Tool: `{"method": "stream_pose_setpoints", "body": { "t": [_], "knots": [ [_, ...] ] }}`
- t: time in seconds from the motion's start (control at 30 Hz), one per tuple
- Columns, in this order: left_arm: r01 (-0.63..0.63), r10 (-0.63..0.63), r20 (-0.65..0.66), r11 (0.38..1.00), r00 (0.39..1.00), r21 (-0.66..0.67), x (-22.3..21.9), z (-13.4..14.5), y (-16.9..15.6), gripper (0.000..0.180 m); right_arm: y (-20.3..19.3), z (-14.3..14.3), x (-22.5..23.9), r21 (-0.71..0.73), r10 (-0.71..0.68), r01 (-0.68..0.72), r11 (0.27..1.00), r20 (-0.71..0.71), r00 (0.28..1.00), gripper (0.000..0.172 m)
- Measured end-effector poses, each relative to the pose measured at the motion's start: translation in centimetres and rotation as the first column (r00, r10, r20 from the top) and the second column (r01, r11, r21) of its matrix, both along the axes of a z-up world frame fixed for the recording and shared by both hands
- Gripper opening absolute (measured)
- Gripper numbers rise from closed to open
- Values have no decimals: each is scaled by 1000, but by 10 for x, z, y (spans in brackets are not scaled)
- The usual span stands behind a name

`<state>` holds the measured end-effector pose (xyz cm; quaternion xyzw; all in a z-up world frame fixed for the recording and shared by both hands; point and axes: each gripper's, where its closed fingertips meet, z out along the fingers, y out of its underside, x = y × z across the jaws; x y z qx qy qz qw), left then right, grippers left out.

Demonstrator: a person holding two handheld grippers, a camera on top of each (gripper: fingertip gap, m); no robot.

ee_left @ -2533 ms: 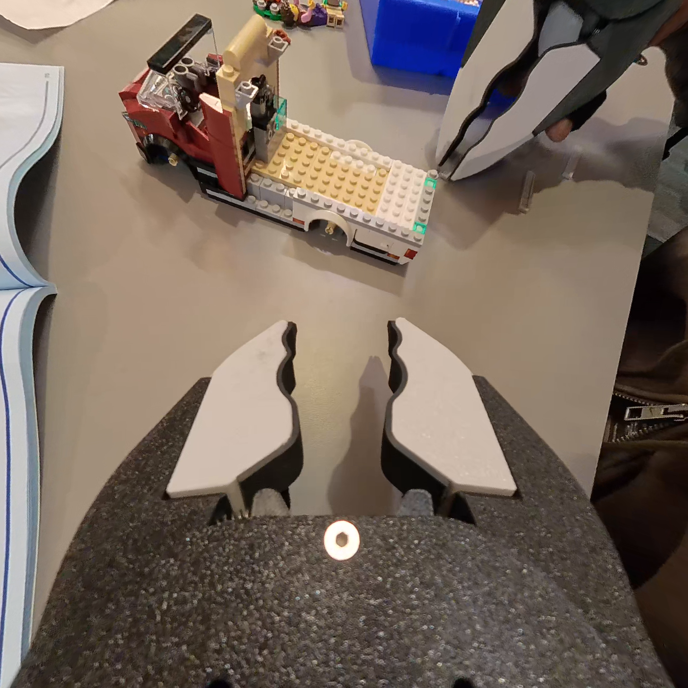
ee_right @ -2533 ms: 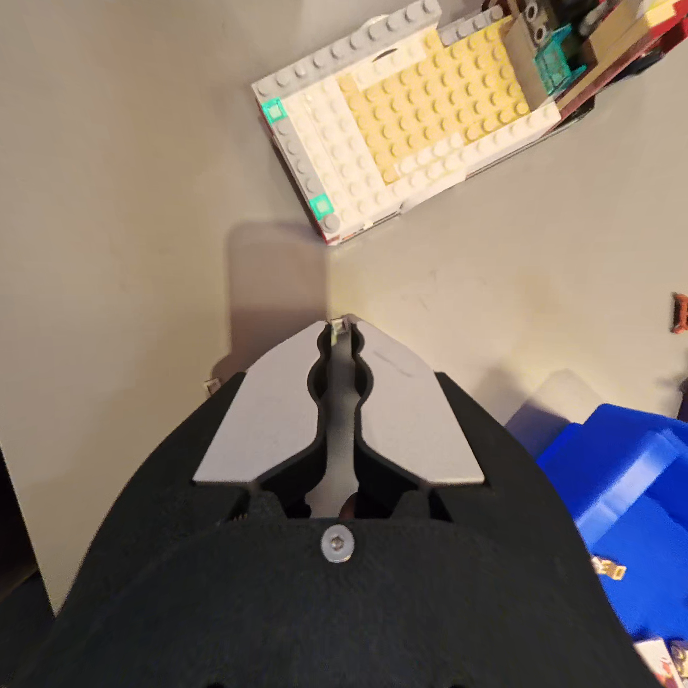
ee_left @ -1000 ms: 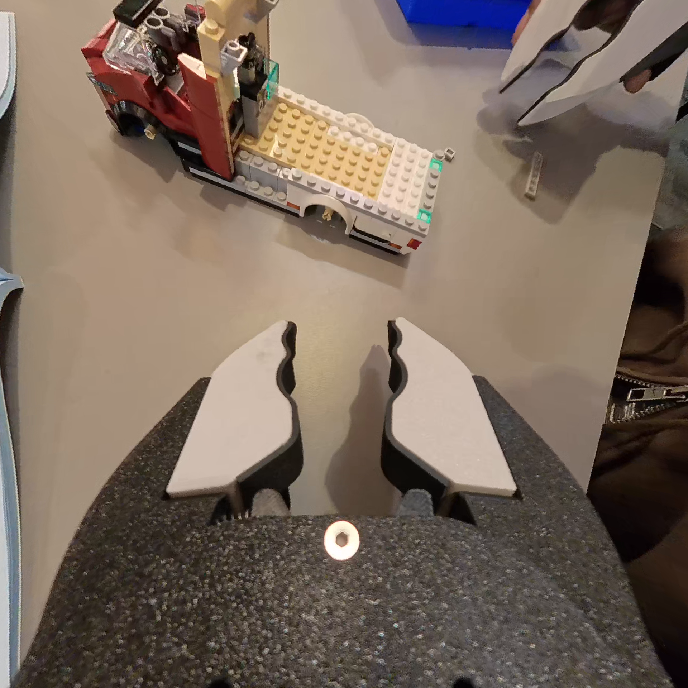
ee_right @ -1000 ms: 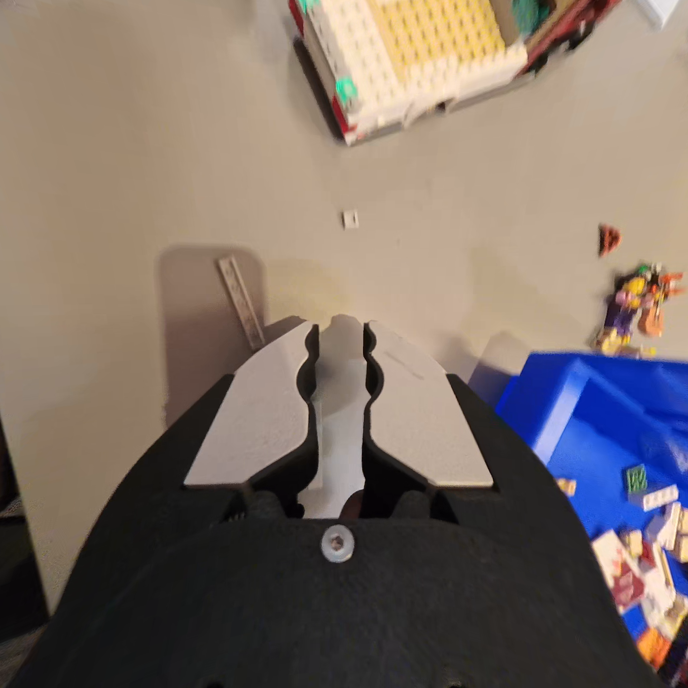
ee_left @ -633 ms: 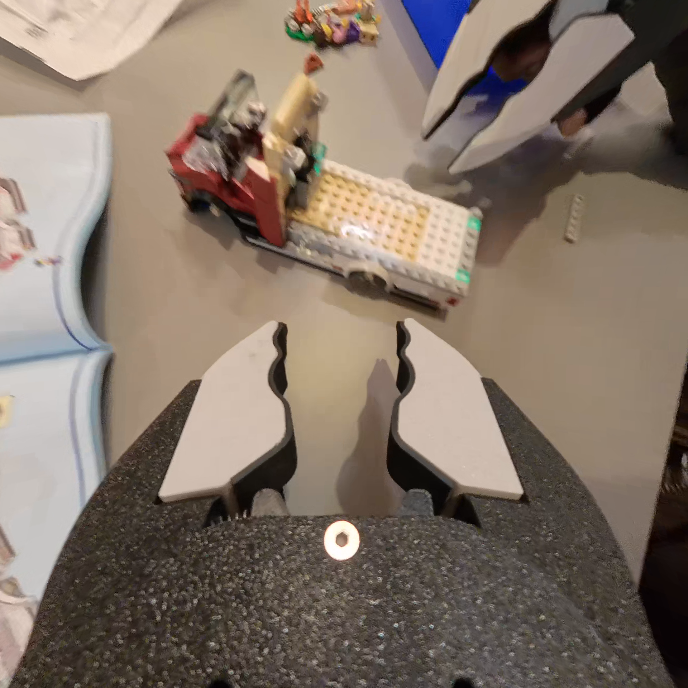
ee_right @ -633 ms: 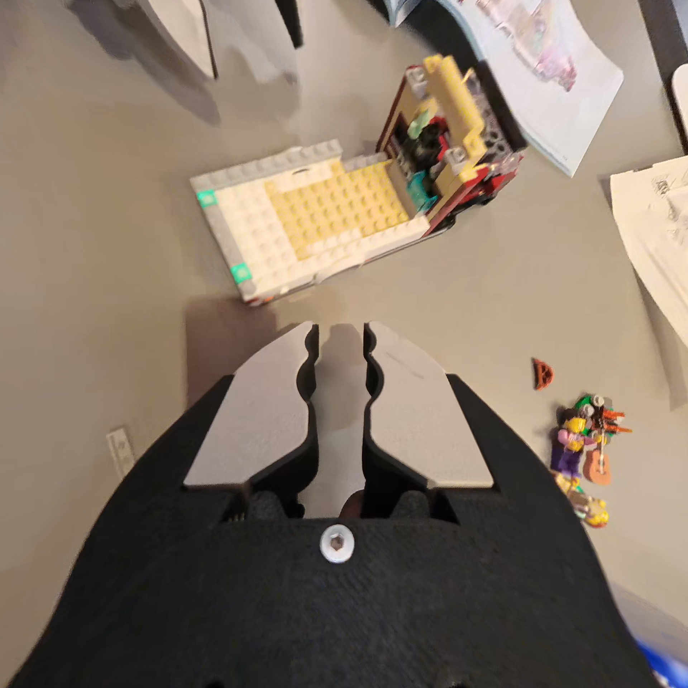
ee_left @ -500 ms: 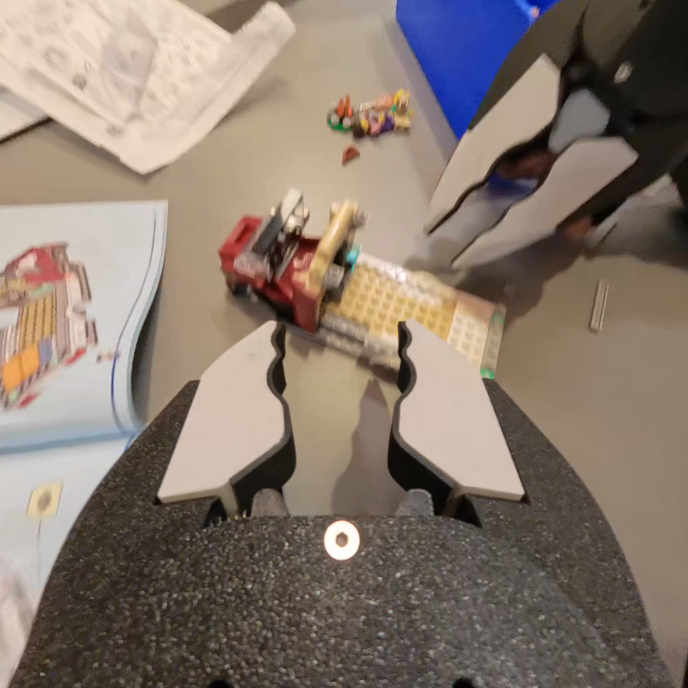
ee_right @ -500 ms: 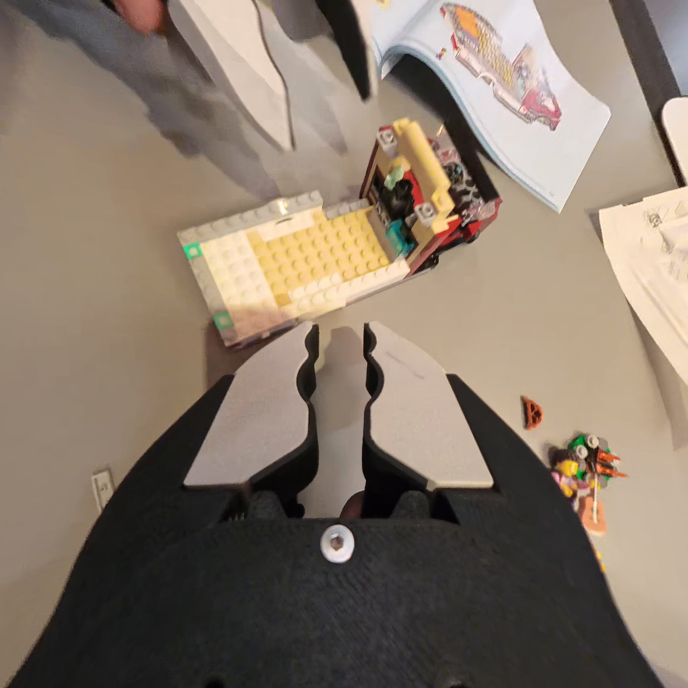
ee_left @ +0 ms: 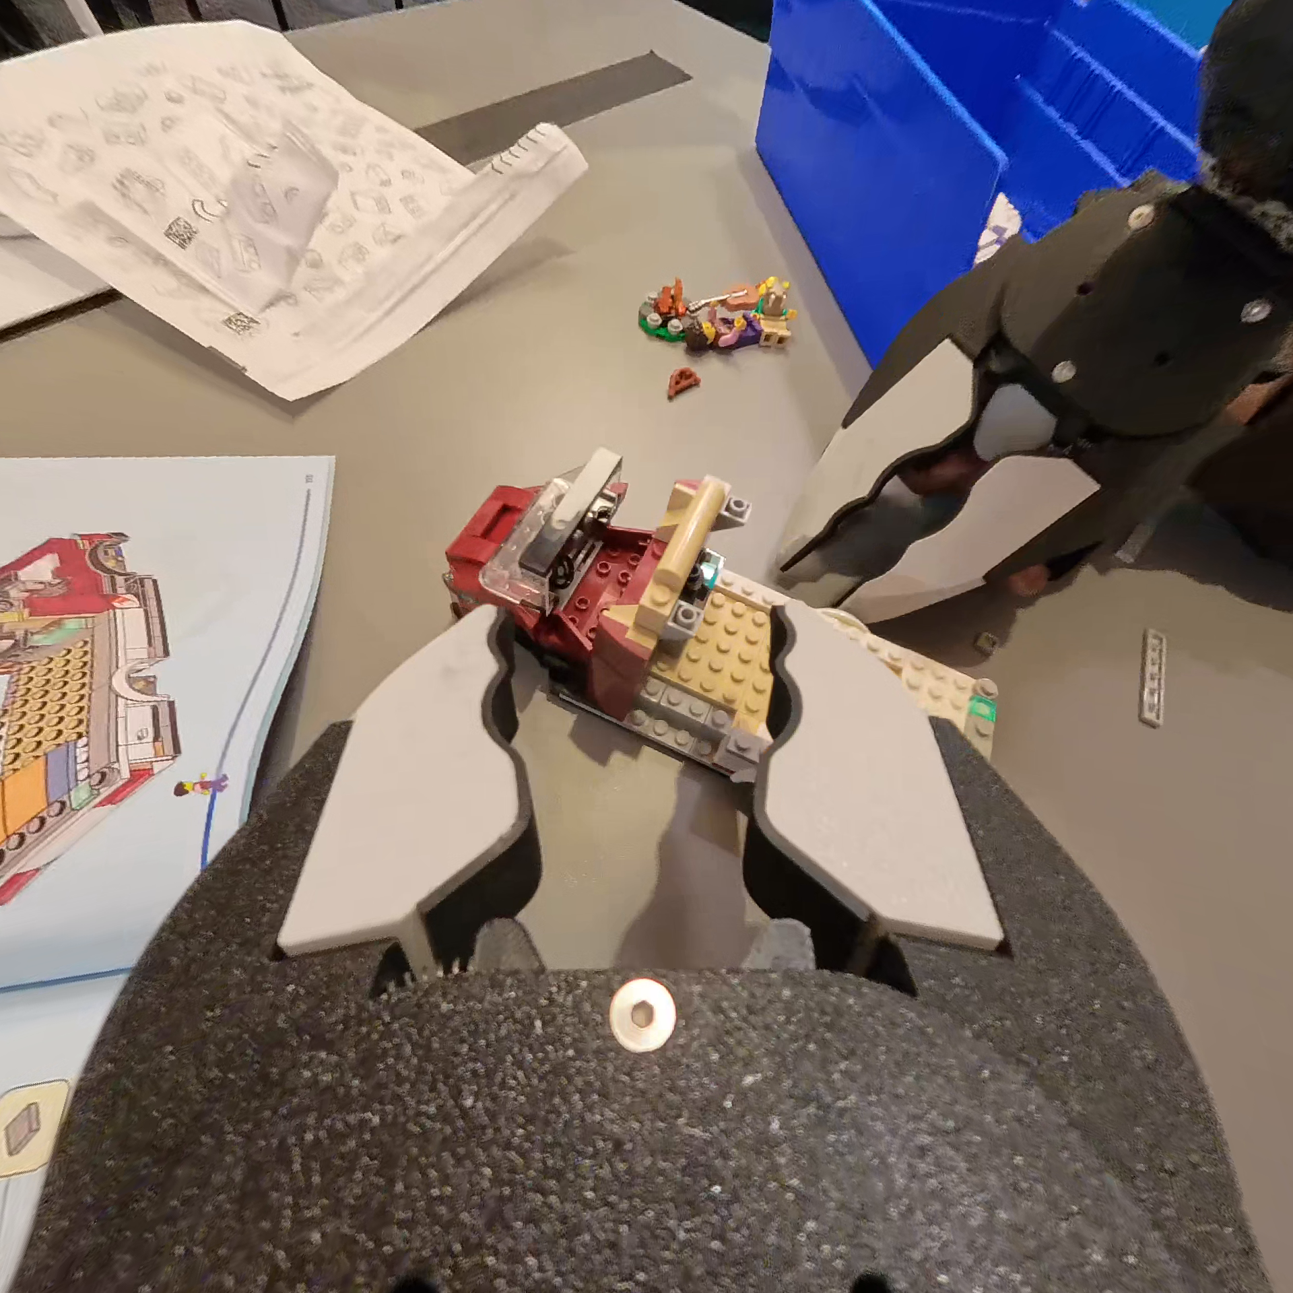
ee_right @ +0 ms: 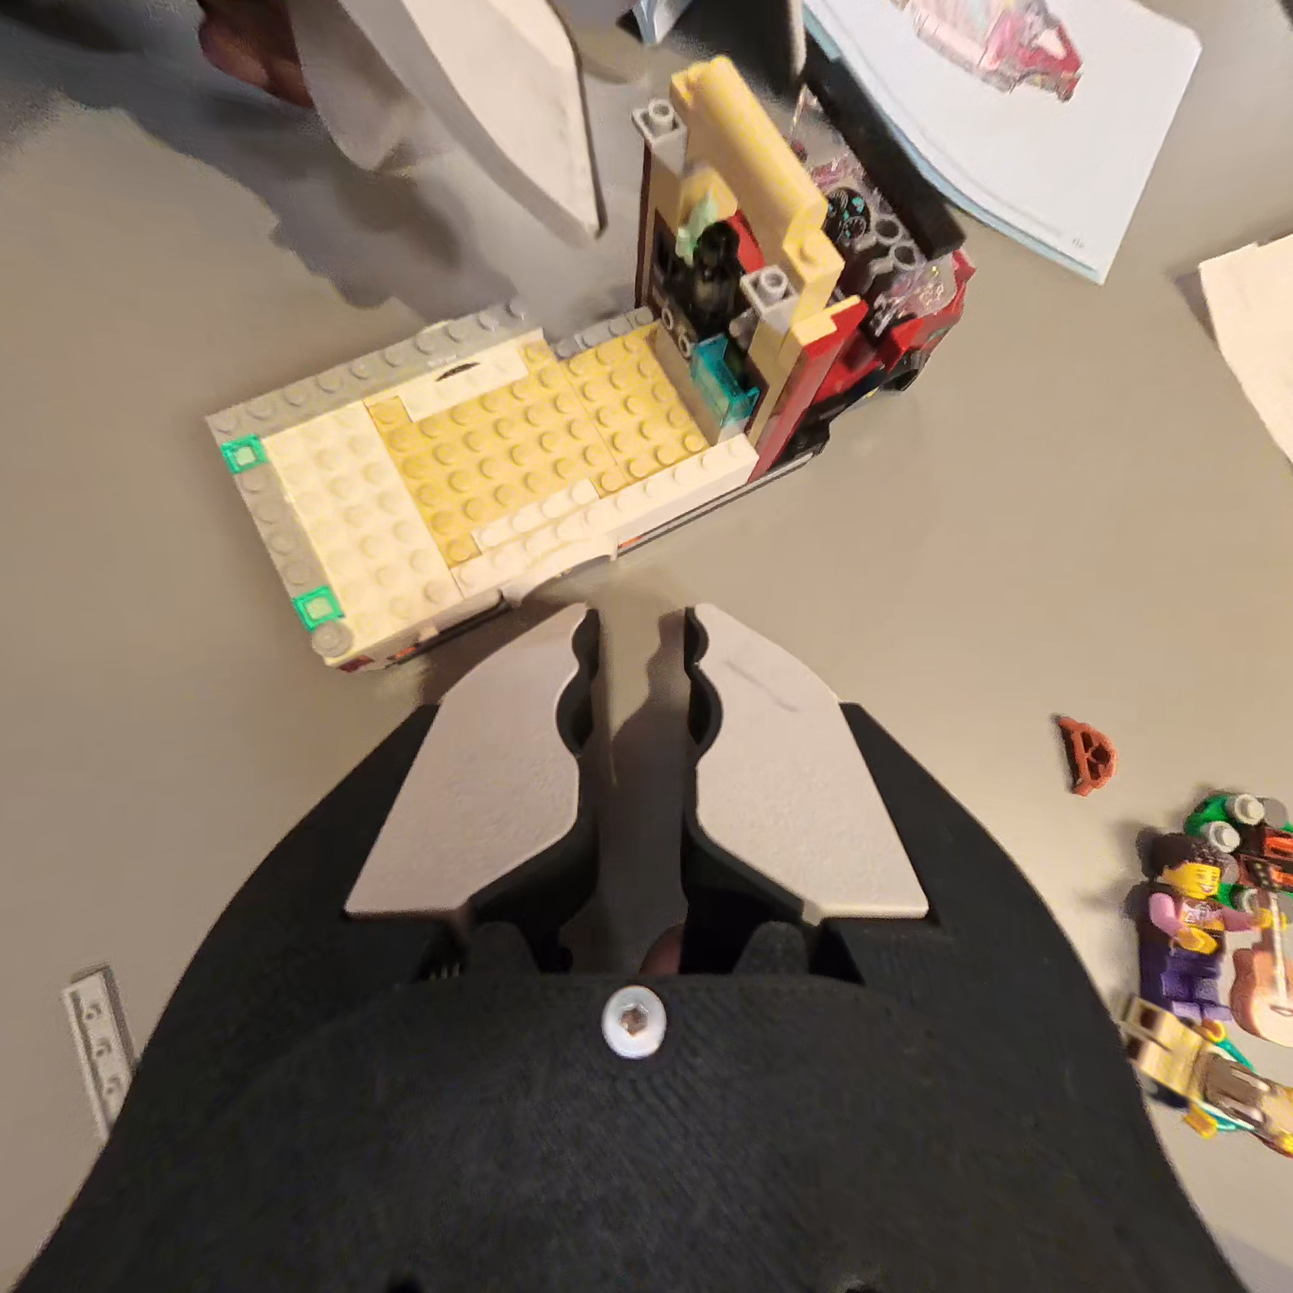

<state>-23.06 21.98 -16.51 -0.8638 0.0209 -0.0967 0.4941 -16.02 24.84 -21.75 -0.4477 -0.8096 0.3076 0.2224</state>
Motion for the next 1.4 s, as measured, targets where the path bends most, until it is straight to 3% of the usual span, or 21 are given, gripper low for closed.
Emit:
{"method": "stream_pose_setpoints", "body": {
  "t": [1.4],
  "knots": [
    [62, -58, 29, 985, 998, -159, 14, -33, -6, 69, 5, 2, -4, 70, -56, 61, 996, -65, 996, 18]
  ]
}}
